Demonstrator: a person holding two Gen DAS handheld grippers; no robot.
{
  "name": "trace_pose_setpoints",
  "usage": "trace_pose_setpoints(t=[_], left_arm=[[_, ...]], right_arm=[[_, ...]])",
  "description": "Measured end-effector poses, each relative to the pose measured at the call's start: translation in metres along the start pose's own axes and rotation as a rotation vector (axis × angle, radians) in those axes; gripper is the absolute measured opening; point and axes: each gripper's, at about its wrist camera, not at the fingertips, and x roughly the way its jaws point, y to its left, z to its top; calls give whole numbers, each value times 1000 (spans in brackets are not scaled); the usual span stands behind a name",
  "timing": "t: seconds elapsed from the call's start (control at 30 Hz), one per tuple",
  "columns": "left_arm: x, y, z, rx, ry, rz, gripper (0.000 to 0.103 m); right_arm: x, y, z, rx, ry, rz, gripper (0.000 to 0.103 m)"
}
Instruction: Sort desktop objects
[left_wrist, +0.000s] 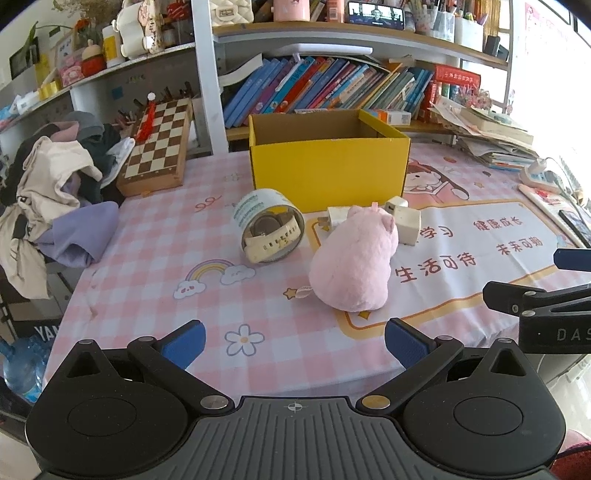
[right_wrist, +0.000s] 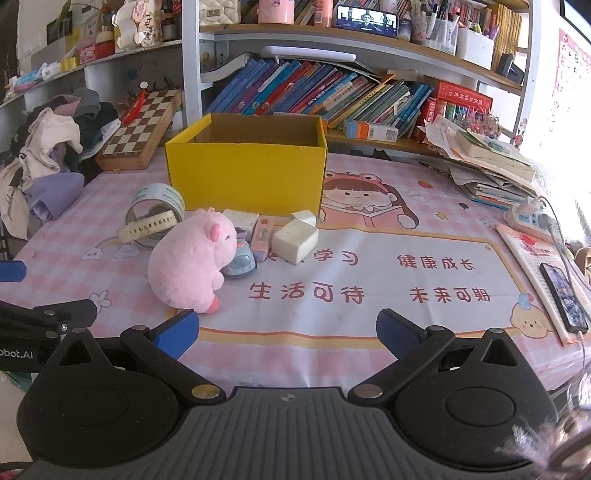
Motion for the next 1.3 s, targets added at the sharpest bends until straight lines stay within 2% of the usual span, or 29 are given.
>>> trace_pose_setpoints(t=[1.3], left_arm=[[3,0,-7,-4,26,10,103]], right_arm=[[-2,4,-3,-11,24,11,103]])
